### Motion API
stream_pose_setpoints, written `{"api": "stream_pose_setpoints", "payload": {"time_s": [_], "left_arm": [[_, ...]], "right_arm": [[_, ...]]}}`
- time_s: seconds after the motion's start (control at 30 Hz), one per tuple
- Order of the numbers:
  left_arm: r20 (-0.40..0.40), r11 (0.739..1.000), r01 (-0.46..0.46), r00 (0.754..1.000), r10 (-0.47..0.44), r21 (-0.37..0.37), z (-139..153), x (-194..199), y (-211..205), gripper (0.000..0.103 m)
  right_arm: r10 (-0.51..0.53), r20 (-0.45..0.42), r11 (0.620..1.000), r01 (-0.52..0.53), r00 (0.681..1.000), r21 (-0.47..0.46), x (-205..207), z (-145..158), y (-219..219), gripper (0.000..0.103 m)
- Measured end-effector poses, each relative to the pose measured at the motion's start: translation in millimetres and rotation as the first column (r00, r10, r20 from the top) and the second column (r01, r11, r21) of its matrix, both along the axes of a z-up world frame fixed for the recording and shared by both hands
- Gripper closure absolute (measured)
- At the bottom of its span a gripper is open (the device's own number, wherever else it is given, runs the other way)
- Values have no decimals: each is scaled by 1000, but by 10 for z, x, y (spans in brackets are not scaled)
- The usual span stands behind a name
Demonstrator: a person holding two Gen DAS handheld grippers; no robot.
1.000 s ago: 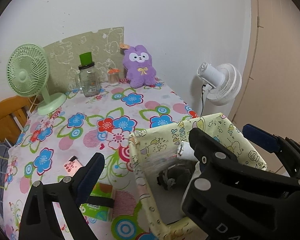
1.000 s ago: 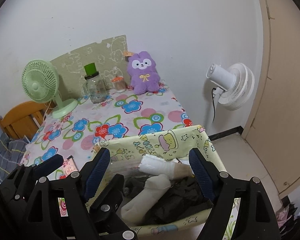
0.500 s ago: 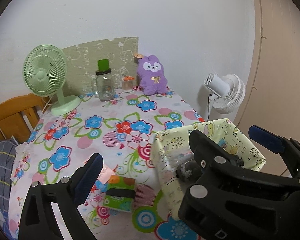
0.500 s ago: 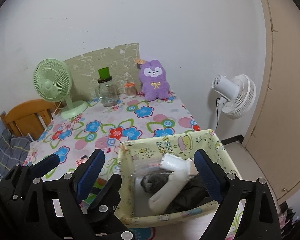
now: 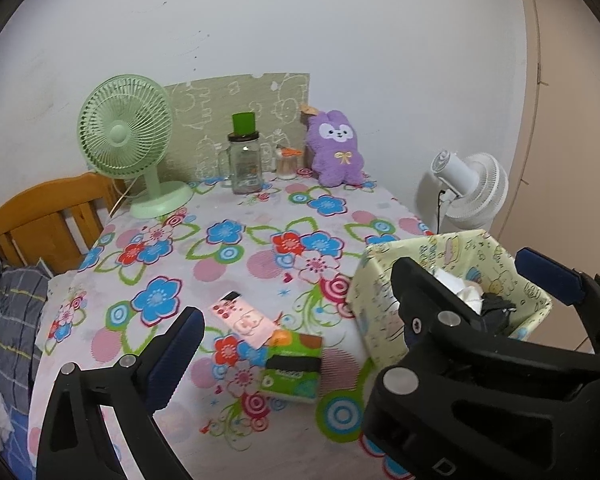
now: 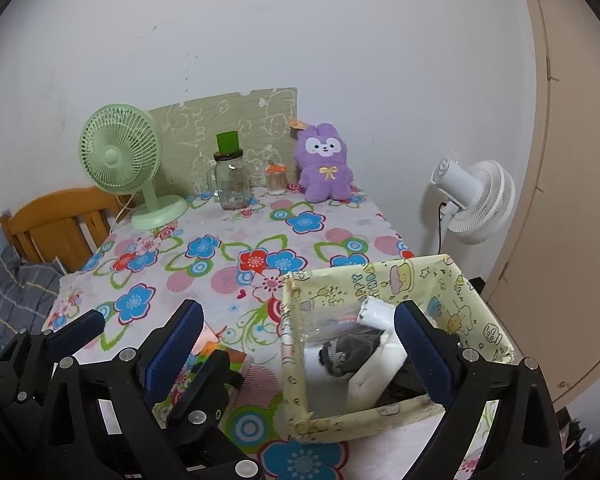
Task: Organize soft objects
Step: 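Withdraw both tools from the box toward the green tissue box, then grasp the green tissue pack with the right tool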
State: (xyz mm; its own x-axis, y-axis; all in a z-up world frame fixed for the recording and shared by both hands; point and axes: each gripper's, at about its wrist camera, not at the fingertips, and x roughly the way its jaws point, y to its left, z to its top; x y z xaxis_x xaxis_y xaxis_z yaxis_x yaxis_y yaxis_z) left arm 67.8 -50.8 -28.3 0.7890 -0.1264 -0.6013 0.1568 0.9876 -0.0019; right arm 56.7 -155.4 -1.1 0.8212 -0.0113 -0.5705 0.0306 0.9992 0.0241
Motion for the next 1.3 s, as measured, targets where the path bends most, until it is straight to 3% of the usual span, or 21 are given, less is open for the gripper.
{"api": "stream_pose_setpoints", "payload": {"time_s": [0.37, 0.63, 1.3], "left_arm": [[-26, 999, -51, 998, 52, 12, -158, -23, 335, 2], [-62, 998, -67, 996, 67, 9, -325, 27, 539, 5], [-159, 993, -119, 980, 118, 7, -727, 189, 863, 11]], "right_arm": [[45, -42, 999, -44, 998, 21, 31, -185, 341, 5], [41, -7, 999, -41, 999, -24, 48, -284, 545, 5], [105, -146, 994, -104, 984, 16, 329, -775, 882, 5]]}}
